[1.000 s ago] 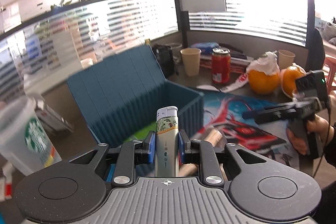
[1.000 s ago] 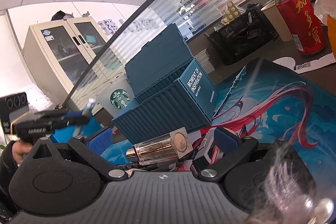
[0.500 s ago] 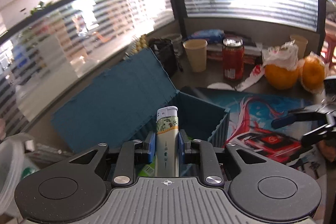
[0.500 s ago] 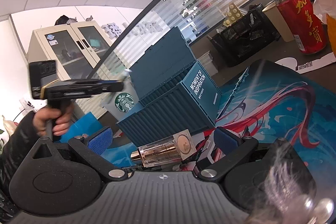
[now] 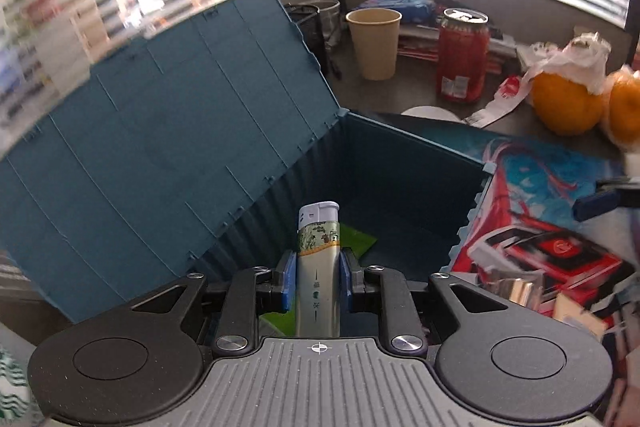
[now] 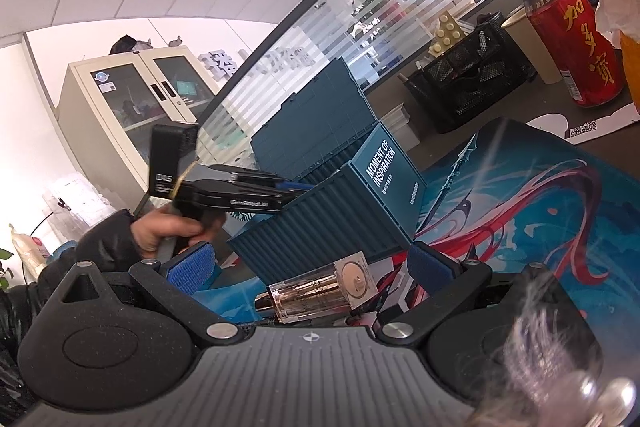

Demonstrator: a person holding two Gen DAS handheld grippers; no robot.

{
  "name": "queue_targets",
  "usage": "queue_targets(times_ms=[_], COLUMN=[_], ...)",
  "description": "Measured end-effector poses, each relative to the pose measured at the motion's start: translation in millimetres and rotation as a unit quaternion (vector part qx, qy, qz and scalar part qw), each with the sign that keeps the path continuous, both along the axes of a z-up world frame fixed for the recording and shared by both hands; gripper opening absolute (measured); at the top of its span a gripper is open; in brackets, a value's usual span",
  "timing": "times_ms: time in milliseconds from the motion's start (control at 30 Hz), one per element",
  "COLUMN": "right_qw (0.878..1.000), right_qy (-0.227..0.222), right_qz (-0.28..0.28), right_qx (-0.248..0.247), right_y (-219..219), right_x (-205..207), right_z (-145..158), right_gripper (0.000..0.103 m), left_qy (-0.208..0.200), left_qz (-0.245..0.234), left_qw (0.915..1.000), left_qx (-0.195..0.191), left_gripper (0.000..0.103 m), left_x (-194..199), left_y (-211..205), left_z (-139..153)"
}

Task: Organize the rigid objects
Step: 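Lower the held tube into the teal box and open the left tool, then grasp the black marker with the left tool and lift it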

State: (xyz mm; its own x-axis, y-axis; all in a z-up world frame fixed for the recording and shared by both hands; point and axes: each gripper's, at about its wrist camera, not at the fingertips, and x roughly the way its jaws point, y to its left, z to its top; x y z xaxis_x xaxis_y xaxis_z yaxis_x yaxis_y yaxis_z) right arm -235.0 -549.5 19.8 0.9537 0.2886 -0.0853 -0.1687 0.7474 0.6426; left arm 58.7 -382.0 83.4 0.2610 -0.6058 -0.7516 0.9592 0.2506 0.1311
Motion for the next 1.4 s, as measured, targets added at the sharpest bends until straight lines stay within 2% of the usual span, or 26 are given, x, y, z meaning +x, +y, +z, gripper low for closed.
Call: queue_targets(times_ms=[233, 400, 467, 533, 600, 633, 733, 900, 967, 1100, 1267, 1333, 1400], right_qw=[1.000, 1.000, 1.000, 1.000, 1.000, 1.000, 1.000, 1.000, 1.000, 0.999, 0.999, 0.999, 0.999], right_qy=[-0.001, 0.004, 0.008, 0.010, 0.011, 0.012, 0.015, 0.021, 0.022, 0.026, 0.031, 0.033, 0.034], right_qz=[0.000, -0.004, -0.007, -0.008, -0.009, -0.010, -0.011, -0.016, -0.018, -0.024, -0.029, -0.031, -0.031], right_qx=[0.000, 0.000, -0.001, -0.002, -0.002, -0.002, -0.003, -0.004, -0.004, -0.004, -0.004, -0.005, -0.004], right_y=[0, 0, 0, 0, -1, -1, 0, 0, 0, 0, 1, 1, 1], right_x=[-1, 0, 1, 0, 0, 1, 1, 2, 3, 3, 4, 5, 5], right_z=[0, 0, 0, 0, 0, 0, 0, 0, -1, -1, -1, -2, -2], right_gripper=[0.103, 0.103, 0.103, 0.103, 0.103, 0.103, 0.103, 0.103, 0.103, 0.103, 0.103, 0.103, 0.103], left_qy=[-0.009, -0.015, -0.022, -0.039, -0.040, -0.029, -0.012, -0.050, -0.046, -0.031, -0.005, 0.019, 0.046], left_qz=[0.000, -0.002, -0.002, 0.003, 0.001, -0.006, -0.024, -0.041, -0.033, -0.011, -0.008, -0.011, -0.013], left_qw=[1.0000, 0.9996, 0.9991, 0.9976, 0.9959, 0.9955, 0.9956, 0.9973, 0.9982, 0.9991, 0.9998, 0.9995, 0.9985], left_qx=[0.002, -0.022, -0.036, -0.056, -0.081, -0.090, -0.090, -0.035, -0.021, -0.025, -0.017, -0.021, -0.028], left_gripper=[0.025, 0.025, 0.036, 0.072, 0.098, 0.100, 0.100, 0.100, 0.100, 0.098, 0.086, 0.076, 0.071], left_x=[-5, -18, -28, -39, -51, -56, -77, -104, -103, -88, -76, -69, -62], left_y=[3, 16, 26, 38, 57, 66, 91, 120, 129, 139, 147, 149, 152], left_z=[3, 16, 23, 30, 36, 37, 33, 0, -16, -39, -54, -58, -59])
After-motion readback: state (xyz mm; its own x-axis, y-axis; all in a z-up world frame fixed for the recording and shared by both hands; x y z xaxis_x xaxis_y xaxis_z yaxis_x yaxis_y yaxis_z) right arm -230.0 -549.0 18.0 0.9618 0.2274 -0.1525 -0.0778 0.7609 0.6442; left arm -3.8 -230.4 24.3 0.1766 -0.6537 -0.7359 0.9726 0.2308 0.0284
